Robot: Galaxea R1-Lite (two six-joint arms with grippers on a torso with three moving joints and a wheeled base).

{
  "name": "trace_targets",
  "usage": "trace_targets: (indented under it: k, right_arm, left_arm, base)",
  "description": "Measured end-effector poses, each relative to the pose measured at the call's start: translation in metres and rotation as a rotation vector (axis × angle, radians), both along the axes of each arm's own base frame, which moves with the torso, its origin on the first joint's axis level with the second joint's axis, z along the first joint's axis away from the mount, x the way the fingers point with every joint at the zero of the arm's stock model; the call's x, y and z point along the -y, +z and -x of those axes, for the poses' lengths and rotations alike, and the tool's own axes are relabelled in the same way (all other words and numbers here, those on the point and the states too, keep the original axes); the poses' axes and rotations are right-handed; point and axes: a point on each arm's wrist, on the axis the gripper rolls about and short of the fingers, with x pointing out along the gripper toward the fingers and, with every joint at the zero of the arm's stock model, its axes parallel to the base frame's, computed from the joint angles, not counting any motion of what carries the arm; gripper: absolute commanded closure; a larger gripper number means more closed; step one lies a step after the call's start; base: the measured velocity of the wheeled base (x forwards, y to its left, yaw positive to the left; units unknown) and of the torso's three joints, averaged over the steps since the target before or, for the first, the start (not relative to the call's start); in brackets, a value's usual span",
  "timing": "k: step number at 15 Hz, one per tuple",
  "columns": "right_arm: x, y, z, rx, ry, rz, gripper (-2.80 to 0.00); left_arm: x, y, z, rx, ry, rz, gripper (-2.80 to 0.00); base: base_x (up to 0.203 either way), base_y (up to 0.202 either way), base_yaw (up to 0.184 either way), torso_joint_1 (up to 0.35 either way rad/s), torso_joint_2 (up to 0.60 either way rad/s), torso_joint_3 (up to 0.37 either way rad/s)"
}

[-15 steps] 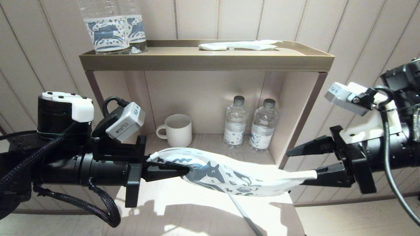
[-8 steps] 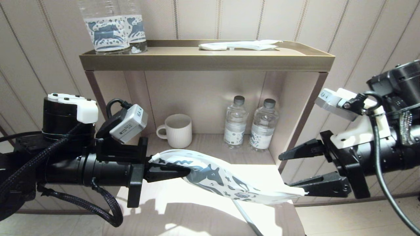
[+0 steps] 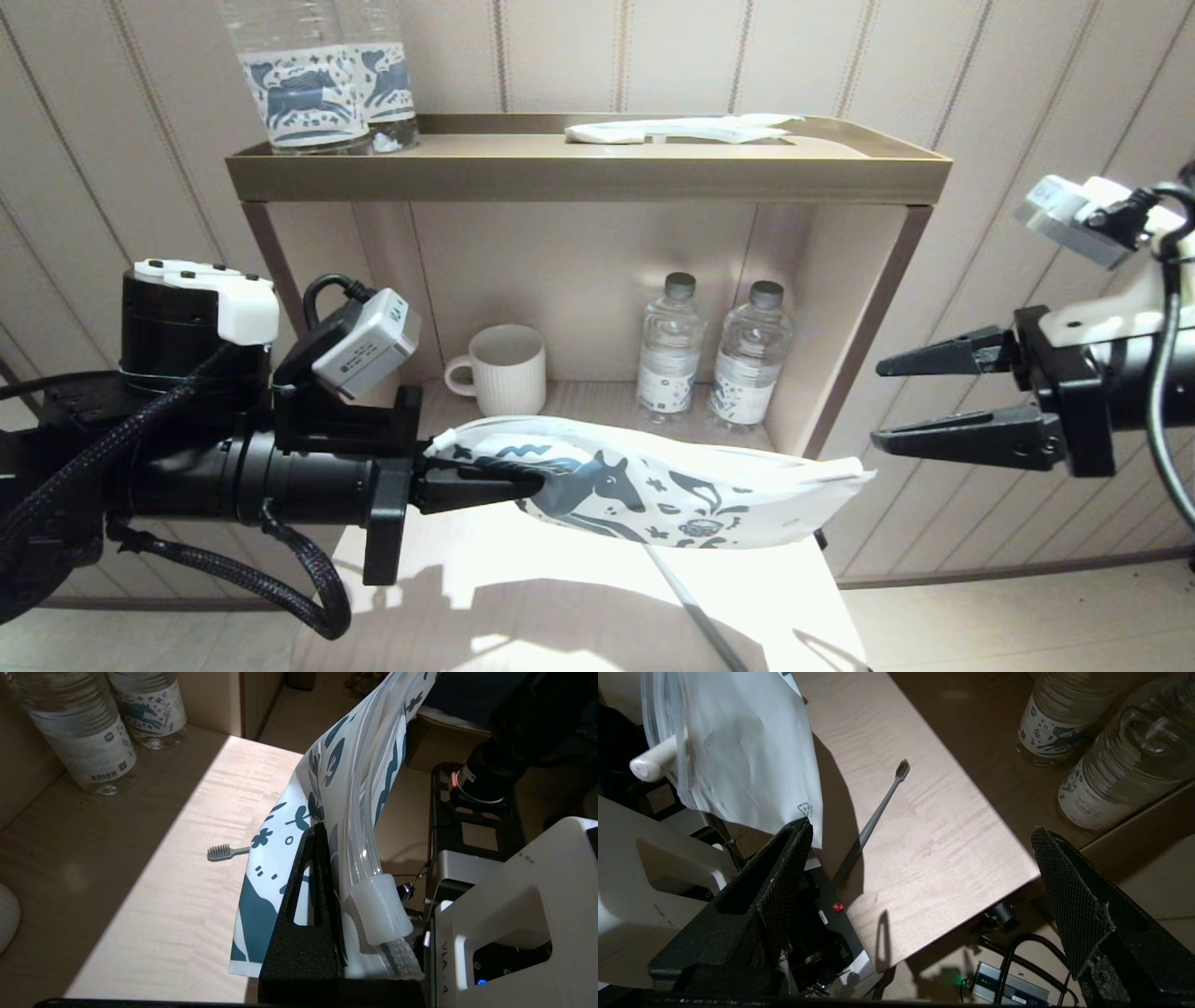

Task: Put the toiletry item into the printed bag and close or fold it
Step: Hand it to the other hand

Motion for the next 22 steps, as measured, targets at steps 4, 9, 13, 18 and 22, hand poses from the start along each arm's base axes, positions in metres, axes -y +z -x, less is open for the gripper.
trace_targets:
  k: [4, 9, 13, 18, 22]
  right_arm:
    - [0.001, -0.005, 0.003, -0.014, 0.001, 0.014, -2.8]
    - [-0.014, -0.011, 0.008, -0.029, 0.046, 0.045, -2.8]
    - [-0.023, -0.013, 0.013, -0.032, 0.094, 0.049, -2.8]
    - [-0.047, -0.024, 0.008, -0.035, 0.201, 0.048, -2.8]
    - [-0.058, -0.031, -0.008, -0.043, 0.222, 0.05, -2.8]
  left_arm:
    - [0.0, 0.004, -0.002, -0.018, 0.013, 0.012, 0.0]
    - [-0.001, 0.004, -0.004, -0.02, 0.022, 0.014, 0.0]
    - [-0.001, 0.005, -0.005, -0.022, 0.023, 0.014, 0.0]
    - [-0.001, 0.004, -0.003, -0.022, 0.02, 0.012, 0.0]
    - [-0.002, 0.003, -0.003, -0.021, 0.021, 0.01, 0.0]
  base:
    - [0.0, 0.0, 0.0, 0.0, 0.0, 0.0]
    - [0.0, 0.0, 0.0, 0.0, 0.0, 0.0]
    - [0.0, 0.0, 0.0, 0.0, 0.0, 0.0]
    - [0.0, 0.0, 0.0, 0.0, 0.0, 0.0]
    - [0.0, 0.0, 0.0, 0.0, 0.0, 0.0]
